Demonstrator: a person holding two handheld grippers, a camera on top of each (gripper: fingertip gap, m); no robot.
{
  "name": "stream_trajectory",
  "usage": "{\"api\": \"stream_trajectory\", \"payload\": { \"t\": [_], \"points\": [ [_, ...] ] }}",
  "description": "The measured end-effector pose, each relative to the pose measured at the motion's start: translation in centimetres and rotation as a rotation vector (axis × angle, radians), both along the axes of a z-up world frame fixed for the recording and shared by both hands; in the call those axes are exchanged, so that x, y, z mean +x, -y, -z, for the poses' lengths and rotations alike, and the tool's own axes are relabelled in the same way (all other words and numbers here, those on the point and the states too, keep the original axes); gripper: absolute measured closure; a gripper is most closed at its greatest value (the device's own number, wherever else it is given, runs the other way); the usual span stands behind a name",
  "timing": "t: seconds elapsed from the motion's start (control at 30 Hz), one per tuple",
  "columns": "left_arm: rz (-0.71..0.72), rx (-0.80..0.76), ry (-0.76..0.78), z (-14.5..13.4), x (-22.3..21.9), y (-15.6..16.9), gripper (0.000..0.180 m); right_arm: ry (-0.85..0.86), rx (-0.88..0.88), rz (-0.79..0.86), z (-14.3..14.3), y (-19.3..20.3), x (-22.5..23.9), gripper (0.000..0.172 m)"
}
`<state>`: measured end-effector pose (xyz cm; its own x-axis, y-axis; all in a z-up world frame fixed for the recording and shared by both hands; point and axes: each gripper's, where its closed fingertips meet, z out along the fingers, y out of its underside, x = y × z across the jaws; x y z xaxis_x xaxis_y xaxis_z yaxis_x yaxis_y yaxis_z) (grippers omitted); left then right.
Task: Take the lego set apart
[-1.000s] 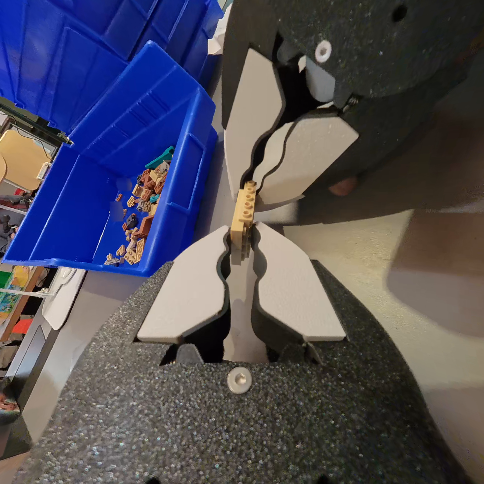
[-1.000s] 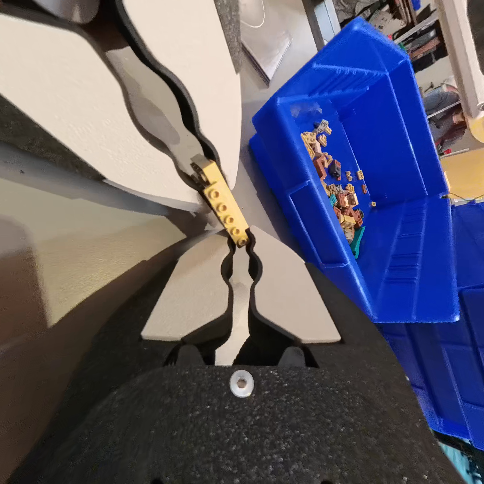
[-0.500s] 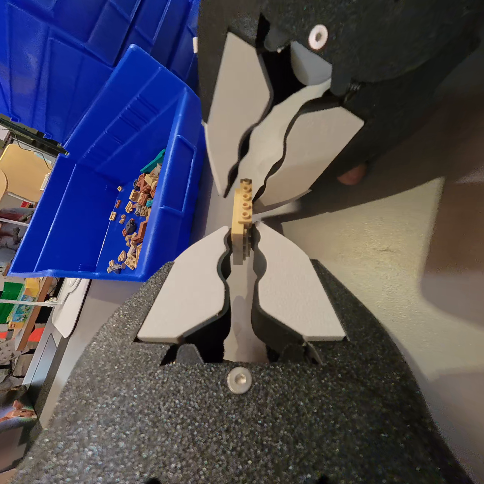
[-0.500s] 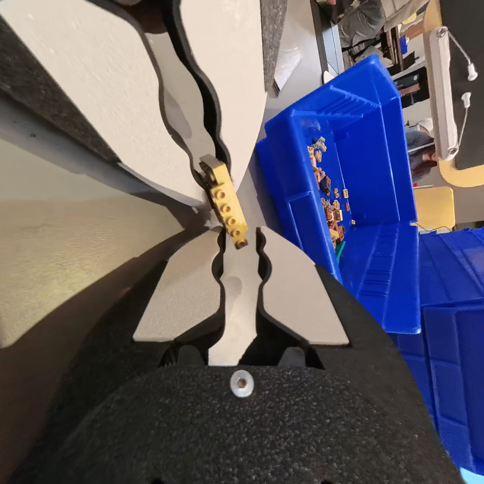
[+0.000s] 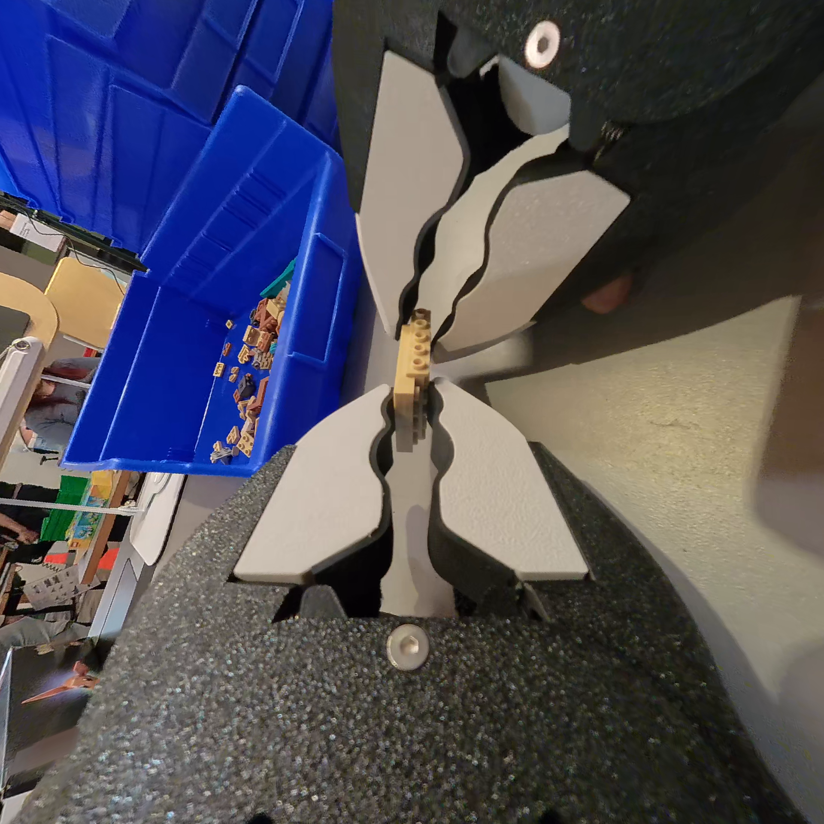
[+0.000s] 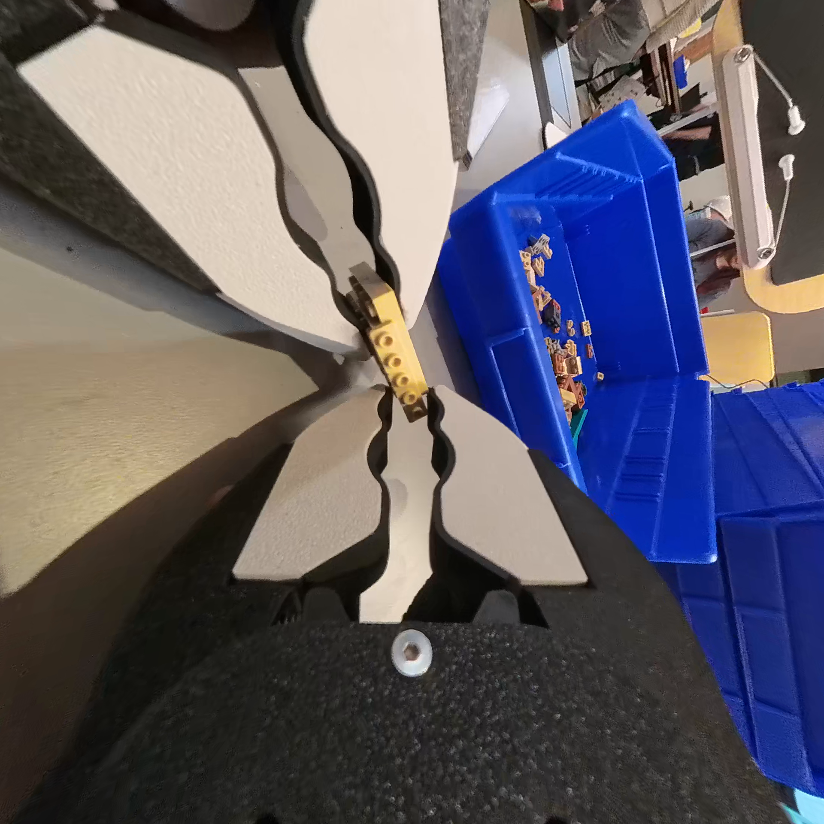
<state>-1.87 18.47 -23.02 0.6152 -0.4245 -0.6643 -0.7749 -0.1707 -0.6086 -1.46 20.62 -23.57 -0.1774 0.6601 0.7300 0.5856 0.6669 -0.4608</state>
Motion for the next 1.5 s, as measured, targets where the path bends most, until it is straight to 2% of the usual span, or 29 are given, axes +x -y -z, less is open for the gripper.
{"api": "stream_trajectory", "payload": {
  "t": [0.5,0.83,1.37,1.5],
  "points": [
    [-0.074,0.017,0.037,-0.3,-0.3,-0.4,0.167,-0.04,-0.138,0.129,0.0,-0.3,0.1,0.158],
    [-0.023,-0.101,0.202,0.1,-0.3,-0.1,0.166,-0.047,-0.012,0.055,0.0,0.2,0.2,0.161],
    [0.031,-0.196,0.259,0.7,0.1,0.1,0.165,-0.049,0.002,0.009,0.0,0.8,0.9,0.164],
    [0.044,-0.228,0.298,0.7,0.2,0.3,0.167,-0.07,-0.069,-0.009,-0.2,0.7,0.7,0.163]
  ]
}}
